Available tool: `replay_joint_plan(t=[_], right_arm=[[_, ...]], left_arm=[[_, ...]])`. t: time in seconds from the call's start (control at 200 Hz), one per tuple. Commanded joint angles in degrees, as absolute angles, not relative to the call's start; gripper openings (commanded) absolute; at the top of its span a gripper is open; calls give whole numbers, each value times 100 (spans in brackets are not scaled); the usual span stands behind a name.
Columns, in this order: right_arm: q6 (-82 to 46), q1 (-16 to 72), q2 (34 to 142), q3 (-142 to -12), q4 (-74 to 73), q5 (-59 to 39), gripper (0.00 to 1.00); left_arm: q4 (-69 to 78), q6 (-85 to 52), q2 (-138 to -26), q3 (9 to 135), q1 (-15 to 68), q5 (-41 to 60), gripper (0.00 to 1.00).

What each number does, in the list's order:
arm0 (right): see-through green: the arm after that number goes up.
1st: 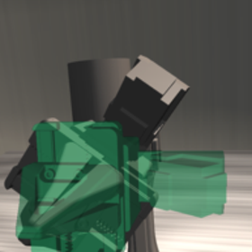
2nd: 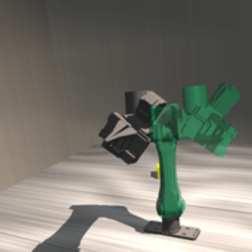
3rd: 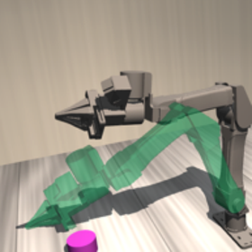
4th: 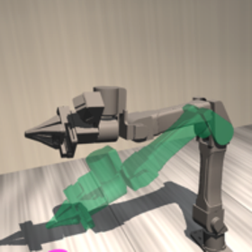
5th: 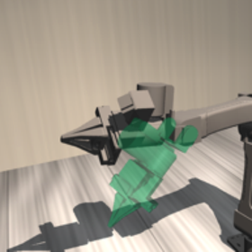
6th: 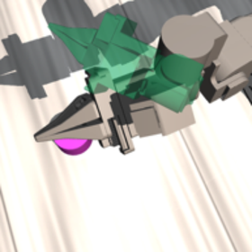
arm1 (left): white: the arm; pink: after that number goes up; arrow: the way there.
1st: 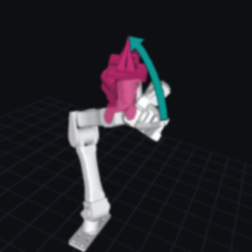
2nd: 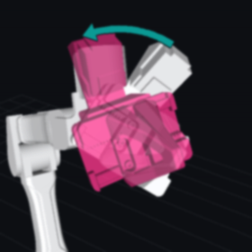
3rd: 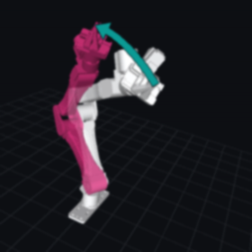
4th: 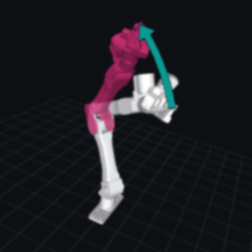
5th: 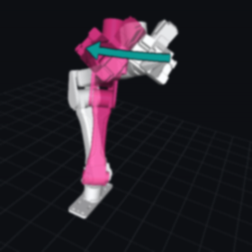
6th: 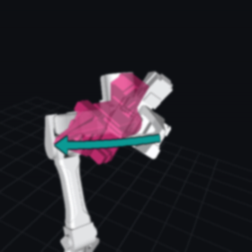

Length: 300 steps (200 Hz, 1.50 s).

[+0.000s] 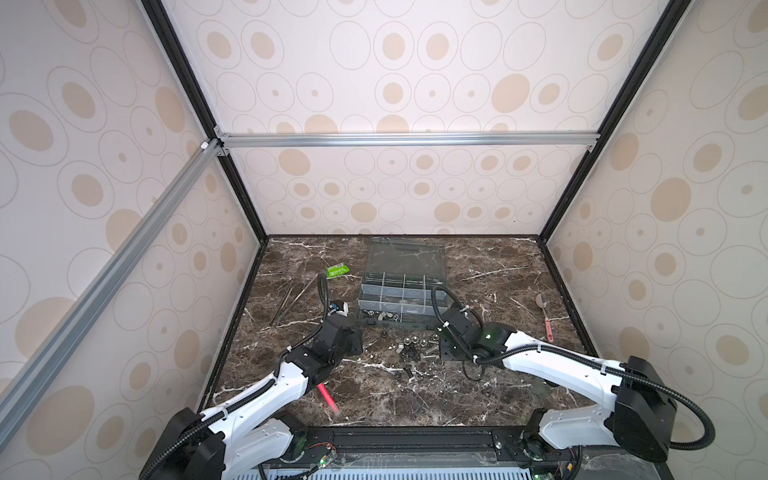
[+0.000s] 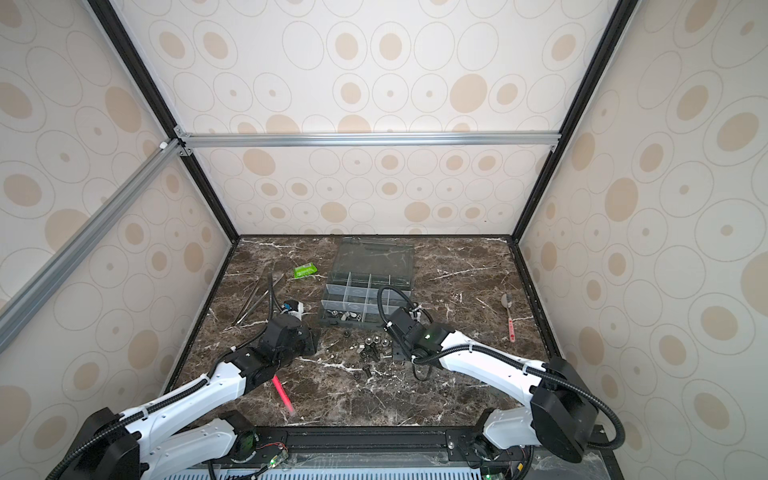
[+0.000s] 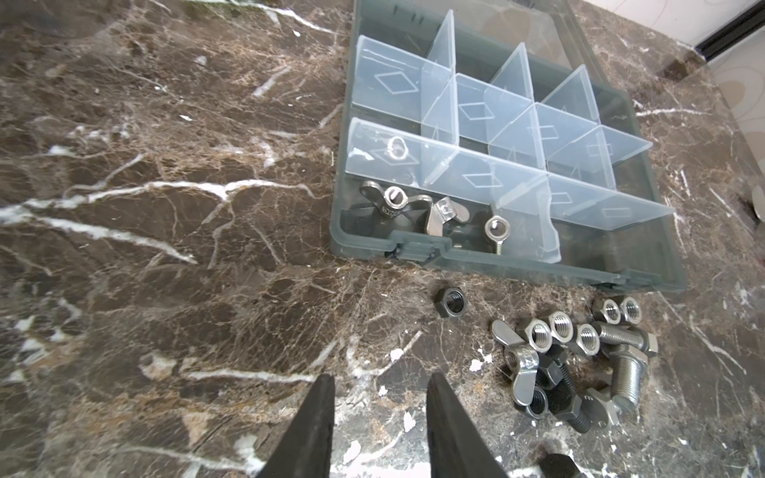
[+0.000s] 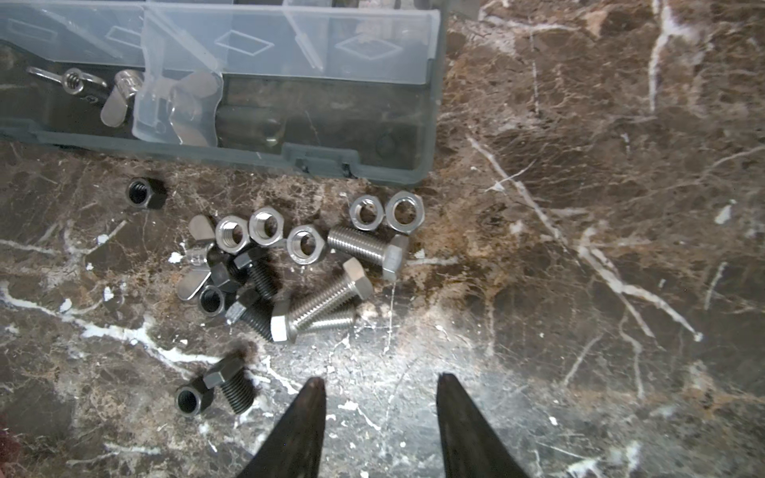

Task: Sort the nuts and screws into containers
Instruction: 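Withdraw the left gripper while the right gripper moves to a wing nut in the pile, then close the right gripper on the silver wing nut and lift it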

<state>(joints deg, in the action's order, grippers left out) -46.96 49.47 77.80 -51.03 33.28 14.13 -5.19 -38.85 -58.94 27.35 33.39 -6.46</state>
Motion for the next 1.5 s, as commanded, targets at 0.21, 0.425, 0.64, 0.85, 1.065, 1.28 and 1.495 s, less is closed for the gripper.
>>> replay_joint_plan(t=[0.21, 0.425, 0.64, 0.85, 1.065, 1.28, 1.495], right_arm=[[-4447, 5214, 8674, -5858, 3034, 1130, 47], [-4273, 5422, 9296, -6406, 3001, 981, 47], [-4132, 5569, 9869, -6891, 2990, 795, 47], [-4019, 5602, 10367, -7240, 3001, 652, 46], [-3911, 5642, 10753, -7535, 3053, 545, 46], [-3828, 5650, 11023, -7729, 3135, 535, 46], [-3736, 5645, 11153, -7884, 3332, 657, 46]], left_arm=[[-674, -4110, -5453, 2527, 3264, -790, 37], [-728, -4149, -5209, 2411, 3245, -802, 37], [-750, -4217, -5030, 2290, 3226, -800, 37], [-766, -4249, -4922, 2224, 3213, -800, 37], [-771, -4250, -4891, 2197, 3217, -787, 37], [-754, -4280, -4888, 2180, 3213, -752, 37], [-736, -4289, -4887, 2171, 3215, -739, 37]])
